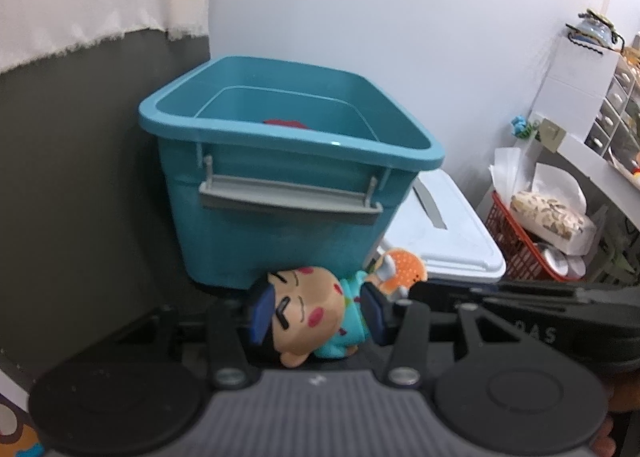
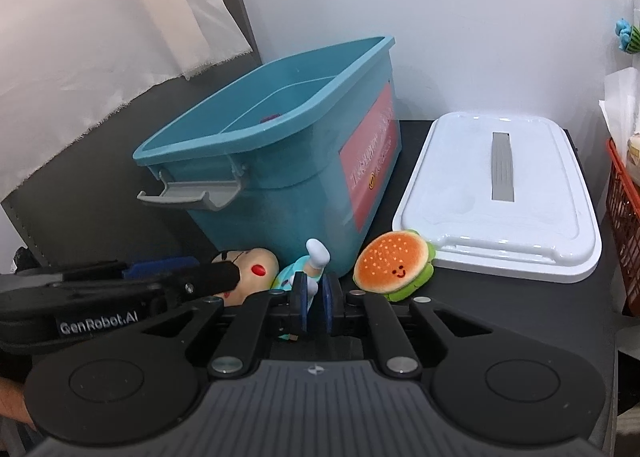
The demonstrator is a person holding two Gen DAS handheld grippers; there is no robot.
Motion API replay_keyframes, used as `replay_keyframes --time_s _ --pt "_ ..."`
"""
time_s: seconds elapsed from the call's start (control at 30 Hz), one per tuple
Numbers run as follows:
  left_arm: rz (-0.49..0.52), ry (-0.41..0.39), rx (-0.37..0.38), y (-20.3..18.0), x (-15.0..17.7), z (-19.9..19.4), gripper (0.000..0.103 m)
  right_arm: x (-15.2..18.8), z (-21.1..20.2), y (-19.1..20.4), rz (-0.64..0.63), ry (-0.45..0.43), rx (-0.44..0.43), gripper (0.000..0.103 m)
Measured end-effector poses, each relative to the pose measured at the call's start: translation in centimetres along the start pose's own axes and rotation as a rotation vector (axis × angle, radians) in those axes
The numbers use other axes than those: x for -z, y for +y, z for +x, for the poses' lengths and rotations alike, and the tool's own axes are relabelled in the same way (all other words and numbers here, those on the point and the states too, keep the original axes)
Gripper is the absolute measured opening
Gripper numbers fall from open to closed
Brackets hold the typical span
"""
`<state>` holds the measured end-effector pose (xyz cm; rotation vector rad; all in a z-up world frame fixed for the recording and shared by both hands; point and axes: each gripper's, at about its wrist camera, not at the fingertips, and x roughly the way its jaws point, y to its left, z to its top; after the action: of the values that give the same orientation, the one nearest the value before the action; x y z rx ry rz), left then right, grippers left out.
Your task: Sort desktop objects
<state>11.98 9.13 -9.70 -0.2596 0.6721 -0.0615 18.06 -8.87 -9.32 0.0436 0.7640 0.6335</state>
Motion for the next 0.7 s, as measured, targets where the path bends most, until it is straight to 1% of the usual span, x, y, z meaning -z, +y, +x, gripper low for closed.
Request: replay_keyframes --time_s 0.03,0.07,0.1,0.13,0.37,0.43,0.47,0.5,0.7 --pt "-0.001 0.001 -0.001 0.0 0.0 0.0 0.050 0.0 -0.2 0.1 -0.003 -0.008 -0.005 0.019" --pt "-0.001 0.001 -0.001 0.0 0.0 0.0 0.050 0.0 -0.3 0.1 -0.007 -0.017 -0.011 0.033" --pt "-0.001 0.000 -0.002 -0.1 -0.1 0.0 0.050 0.0 -0.5 0.2 -0.010 -0.025 -0.016 0.041" --pt "0.000 -0.002 -0.005 -0.1 -0.1 -0.1 0.050 -0.1 -0.6 0.3 -0.008 -0.032 -0.023 0.042" --pt "-0.007 -0.005 -0.021 0.2 -0.1 -0.3 0.050 -0.7 0.6 0.0 0.031 -0.020 -0.039 0.041" --pt "-0.003 -0.006 -0.018 0.1 -0.1 -0.4 0.050 -0.5 0.9 -0.1 0.033 -0.009 -0.049 0.030" --pt "-0.002 -0.006 -0.017 0.1 -0.1 -0.4 0.050 -0.3 1.1 -0.1 0.029 -0.001 -0.048 0.022" --pt "-0.001 -0.006 -0.016 0.1 -0.2 -0.4 0.050 -0.1 1.2 -0.2 0.025 0.006 -0.047 0.019" --pt "-0.007 -0.005 -0.011 0.3 -0.3 -0.5 0.050 0.5 0.7 -0.3 0.027 -0.003 -0.036 0.018"
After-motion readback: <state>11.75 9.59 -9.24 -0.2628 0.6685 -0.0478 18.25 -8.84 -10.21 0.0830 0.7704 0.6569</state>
